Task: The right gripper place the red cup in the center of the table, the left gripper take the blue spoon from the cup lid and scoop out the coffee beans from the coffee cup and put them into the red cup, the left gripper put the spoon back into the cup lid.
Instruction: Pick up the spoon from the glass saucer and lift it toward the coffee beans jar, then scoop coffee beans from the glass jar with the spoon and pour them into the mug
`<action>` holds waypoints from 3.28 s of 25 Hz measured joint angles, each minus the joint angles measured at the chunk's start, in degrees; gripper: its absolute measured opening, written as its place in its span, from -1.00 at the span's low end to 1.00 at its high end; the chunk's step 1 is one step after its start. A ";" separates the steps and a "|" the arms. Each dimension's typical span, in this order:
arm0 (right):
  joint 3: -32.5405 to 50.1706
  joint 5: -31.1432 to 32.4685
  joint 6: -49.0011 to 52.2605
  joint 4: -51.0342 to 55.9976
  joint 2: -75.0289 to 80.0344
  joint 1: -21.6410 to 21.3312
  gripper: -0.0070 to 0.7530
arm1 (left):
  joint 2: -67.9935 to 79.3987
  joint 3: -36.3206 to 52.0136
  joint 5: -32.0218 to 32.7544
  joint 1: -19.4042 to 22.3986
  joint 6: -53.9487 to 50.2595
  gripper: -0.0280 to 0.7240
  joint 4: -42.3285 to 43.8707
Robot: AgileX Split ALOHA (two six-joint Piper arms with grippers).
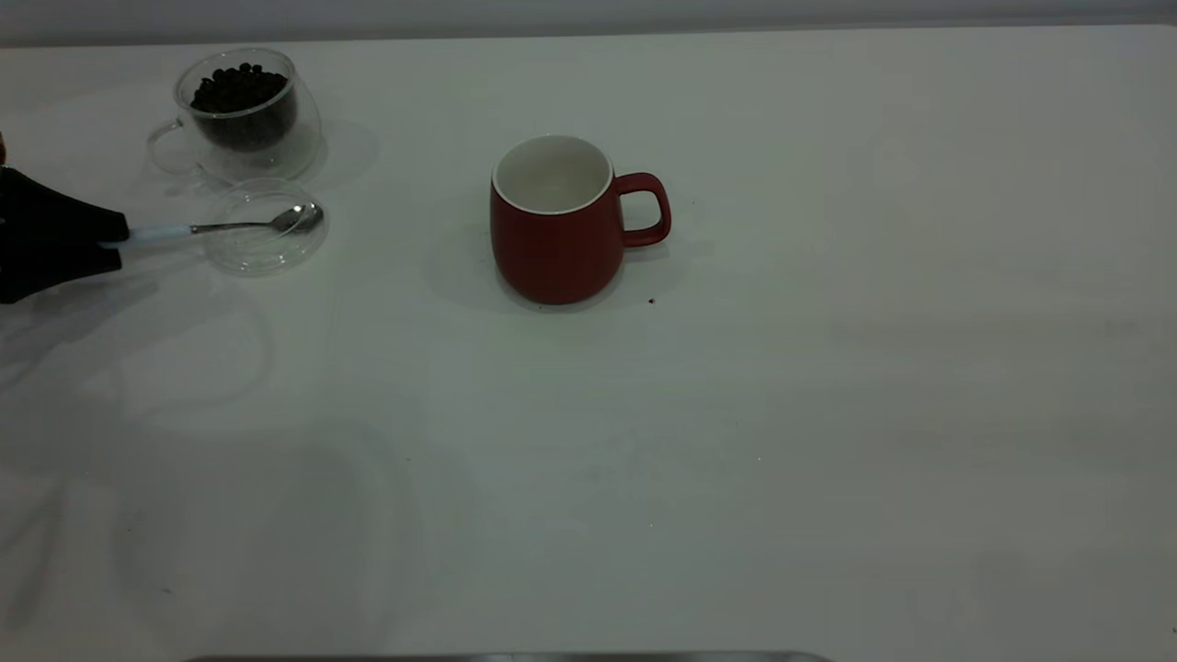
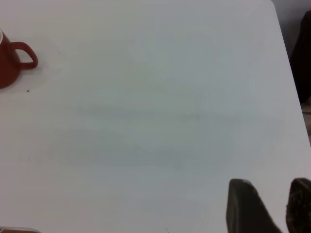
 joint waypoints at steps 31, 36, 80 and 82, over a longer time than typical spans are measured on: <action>0.00 0.00 0.00 0.05 0.00 0.00 -0.34 | -14.09 -0.06 4.29 -0.11 -7.72 -0.60 8.98; 0.00 0.00 0.00 0.05 0.00 0.00 -0.34 | -17.33 -4.59 2.88 -0.11 -12.00 -0.60 8.28; 0.00 0.00 0.00 0.05 0.00 0.00 -0.34 | -7.06 -10.25 3.02 0.42 -15.88 -0.60 4.16; 0.00 0.00 0.00 0.05 0.00 0.00 -0.34 | -7.06 -10.25 3.79 0.42 -15.88 -0.60 4.11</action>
